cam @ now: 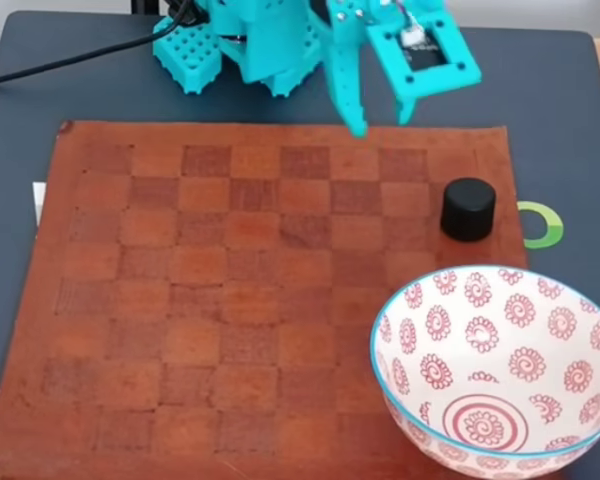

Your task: Grasp a black cylinder and put it in a bowl.

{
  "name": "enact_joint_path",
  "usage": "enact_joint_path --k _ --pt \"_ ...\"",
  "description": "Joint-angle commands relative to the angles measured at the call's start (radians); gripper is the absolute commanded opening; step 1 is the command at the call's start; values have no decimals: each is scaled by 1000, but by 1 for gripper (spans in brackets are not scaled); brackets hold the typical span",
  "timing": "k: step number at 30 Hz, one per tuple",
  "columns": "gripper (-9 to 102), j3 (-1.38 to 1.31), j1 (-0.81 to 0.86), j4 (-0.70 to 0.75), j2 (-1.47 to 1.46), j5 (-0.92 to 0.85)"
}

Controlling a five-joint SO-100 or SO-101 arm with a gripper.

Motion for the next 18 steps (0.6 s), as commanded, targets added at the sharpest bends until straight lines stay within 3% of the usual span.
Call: enact_joint_path --k 1,14,18 --pt "12 -86 -61 -8 -64 44" --pt "12 -222 -245 -199 -356 196" --pt "21 -287 -245 -186 -445 196"
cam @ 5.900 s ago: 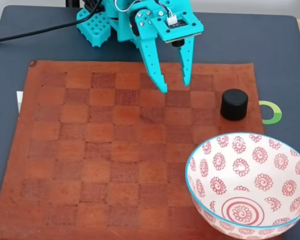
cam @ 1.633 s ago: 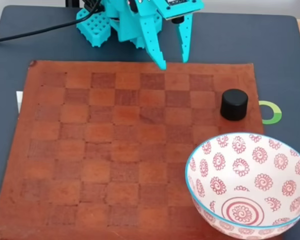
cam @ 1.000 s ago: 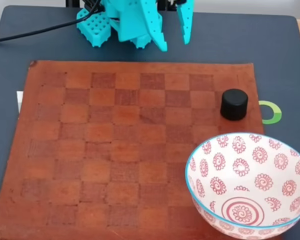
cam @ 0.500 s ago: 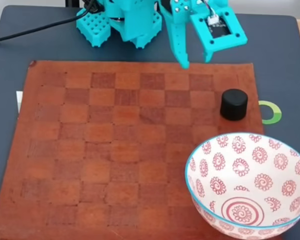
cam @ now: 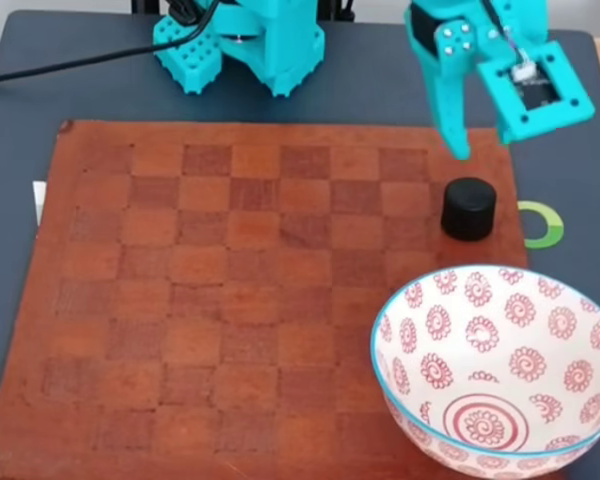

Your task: Grasp a black cylinder and put it in a bowl.

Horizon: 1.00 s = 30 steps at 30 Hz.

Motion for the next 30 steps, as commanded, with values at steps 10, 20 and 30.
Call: enact_joint_path --k 10,20,30 --pt "28 -98 20 -6 -84 -9" --pt "28 -83 52 -12 -87 -9" --pt "28 -101 48 -12 -195 2"
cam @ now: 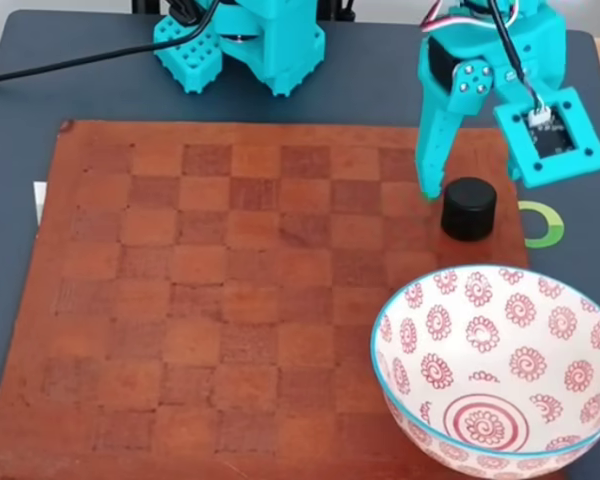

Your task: Grasp a black cylinder and put it in a bowl.

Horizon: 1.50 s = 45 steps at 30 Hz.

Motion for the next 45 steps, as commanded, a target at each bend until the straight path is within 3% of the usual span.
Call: enact_joint_path --k 1,13,21,36,45 --pt "28 -40 -6 -5 -23 8" --pt "27 -81 0 -3 -46 -2" --pt "17 -78 23 2 -46 -5" --pt "17 -75 35 17 -31 -2" --pt "17 -199 38 170 -41 5"
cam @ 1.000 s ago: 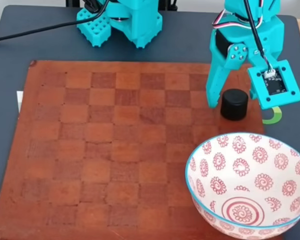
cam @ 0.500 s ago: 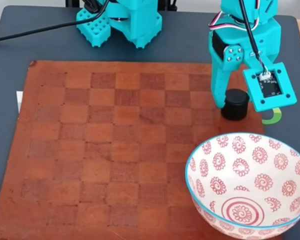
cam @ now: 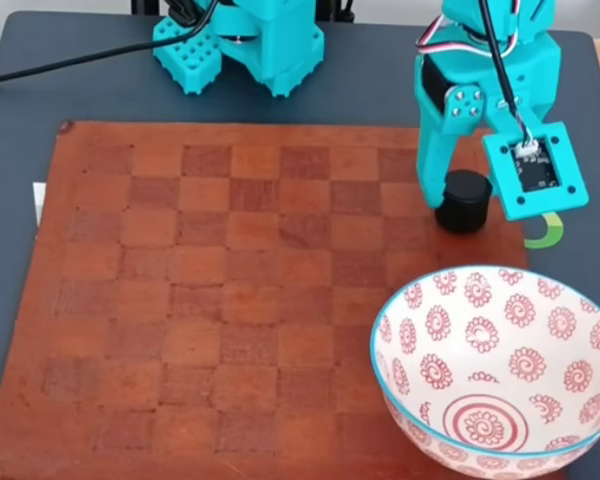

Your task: Grasp a black cylinder and put it in a bowl.

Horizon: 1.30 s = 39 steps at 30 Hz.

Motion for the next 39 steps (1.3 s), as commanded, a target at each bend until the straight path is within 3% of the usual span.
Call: enact_joint_path --k 1,14,26,39 --pt "17 -75 8 51 12 2" --pt "17 -472 60 423 8 -40" --pt "17 -706 181 420 -31 -189" --pt "17 -1261 261 420 -471 -410"
